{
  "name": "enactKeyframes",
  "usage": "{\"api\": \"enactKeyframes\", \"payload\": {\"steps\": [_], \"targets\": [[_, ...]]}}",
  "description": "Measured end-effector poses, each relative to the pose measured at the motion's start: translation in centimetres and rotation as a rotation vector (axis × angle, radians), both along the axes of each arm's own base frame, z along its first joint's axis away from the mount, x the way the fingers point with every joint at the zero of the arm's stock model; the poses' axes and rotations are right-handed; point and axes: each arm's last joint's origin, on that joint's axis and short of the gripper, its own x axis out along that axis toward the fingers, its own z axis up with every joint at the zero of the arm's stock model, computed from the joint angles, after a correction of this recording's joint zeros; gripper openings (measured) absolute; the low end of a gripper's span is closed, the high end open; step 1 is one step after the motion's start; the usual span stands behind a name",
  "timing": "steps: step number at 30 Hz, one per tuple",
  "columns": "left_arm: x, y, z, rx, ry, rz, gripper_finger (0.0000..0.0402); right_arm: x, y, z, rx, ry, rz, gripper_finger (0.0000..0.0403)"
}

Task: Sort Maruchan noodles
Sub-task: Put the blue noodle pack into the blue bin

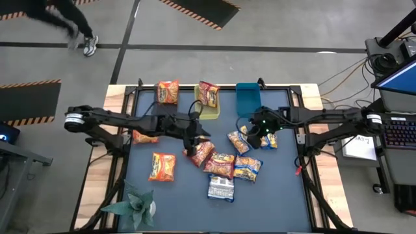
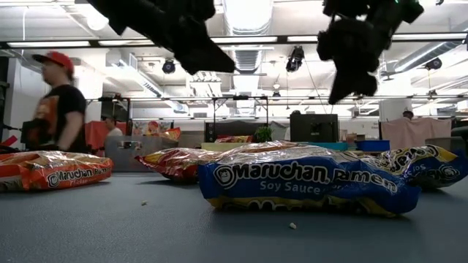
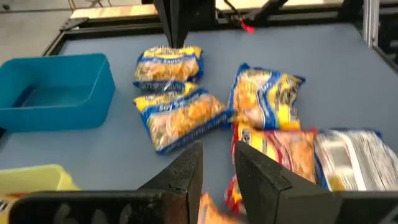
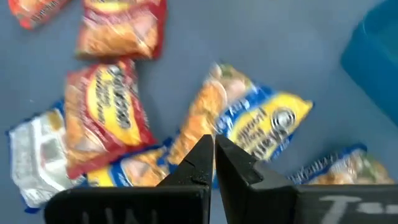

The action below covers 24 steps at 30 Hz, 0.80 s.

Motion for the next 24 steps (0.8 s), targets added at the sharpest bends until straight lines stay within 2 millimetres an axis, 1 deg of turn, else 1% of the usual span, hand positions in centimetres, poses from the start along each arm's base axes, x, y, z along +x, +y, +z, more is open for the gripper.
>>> {"api": "enactKeyframes", "payload": {"steps": [5, 7, 9, 12, 15, 17, 20, 24], "targets": [[2.4, 0.1, -1.8, -0.001, -0.085, 0.001, 0.0076, -0.9, 0.0, -2.9, 0.011, 0.078, -0.068, 0.0008], [3.4, 0.1, -2.7, 0.0, -0.116, 0.001, 0.0075, -0.9, 0.0, -3.8, 0.02, 0.086, -0.103, 0.0009], [4.4, 0.2, -3.6, 0.0, -0.123, 0.002, 0.0071, -1.1, 0.0, -4.4, 0.035, 0.088, -0.126, 0.0009], [6.1, 0.3, -5.0, 0.0, -0.093, 0.004, 0.0052, -1.1, -0.1, -4.5, 0.058, 0.074, -0.134, 0.0021], [7.9, 0.4, -6.4, 0.002, -0.062, 0.003, 0.0026, -1.3, -0.2, -4.2, 0.077, 0.052, -0.139, 0.0048], [8.8, 0.5, -7.2, 0.002, -0.048, 0.003, 0.0009, -1.5, -0.4, -3.9, 0.09, 0.037, -0.14, 0.0075], [9.7, 0.7, -8.2, 0.001, -0.031, 0.007, 0.0005, -1.8, -0.5, -3.6, 0.087, 0.018, -0.123, 0.012], [10.2, 1.1, -9.8, -0.011, 0.007, 0.023, 0.0002, -1.9, -0.9, -3.5, 0.058, 0.014, -0.099, 0.0181]]}}
